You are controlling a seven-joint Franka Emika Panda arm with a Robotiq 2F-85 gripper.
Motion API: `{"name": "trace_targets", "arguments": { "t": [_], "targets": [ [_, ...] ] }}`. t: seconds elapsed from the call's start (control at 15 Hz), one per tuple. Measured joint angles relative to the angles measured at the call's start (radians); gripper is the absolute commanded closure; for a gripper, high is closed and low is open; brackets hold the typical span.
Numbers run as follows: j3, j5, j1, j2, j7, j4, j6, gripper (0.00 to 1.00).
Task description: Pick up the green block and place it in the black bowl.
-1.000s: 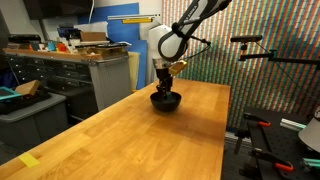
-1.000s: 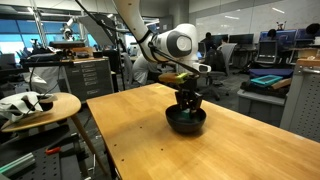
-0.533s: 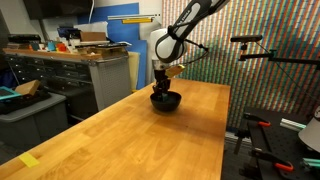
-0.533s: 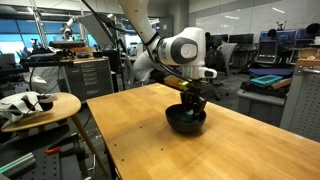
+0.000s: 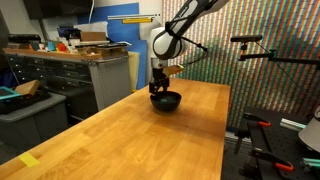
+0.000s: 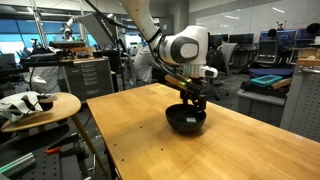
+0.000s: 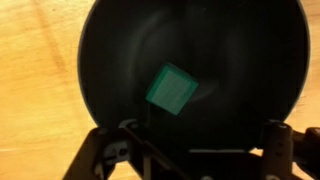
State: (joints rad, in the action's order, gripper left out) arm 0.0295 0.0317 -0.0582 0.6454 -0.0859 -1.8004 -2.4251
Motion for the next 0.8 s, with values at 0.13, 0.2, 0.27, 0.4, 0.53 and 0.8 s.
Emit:
{"name": "trace_targets", "arguments": {
  "t": [0.13, 0.2, 0.27, 0.4, 0.53, 0.8],
  "targets": [
    [-0.013, 0.015, 0.0, -0.012, 0.003, -0.002, 0.008, 0.0],
    [-0.022, 0.027, 0.0, -0.023, 0.004, -0.005, 0.022, 0.0],
    [-0.032, 0.035, 0.001, -0.036, 0.005, -0.007, 0.042, 0.0],
    [-0.05, 0.045, 0.006, -0.074, 0.004, -0.016, 0.091, 0.0],
    [-0.056, 0.052, 0.018, -0.12, 0.001, -0.024, 0.144, 0.0],
    [-0.057, 0.055, 0.038, -0.225, -0.015, -0.041, 0.271, 0.0]
  ]
}}
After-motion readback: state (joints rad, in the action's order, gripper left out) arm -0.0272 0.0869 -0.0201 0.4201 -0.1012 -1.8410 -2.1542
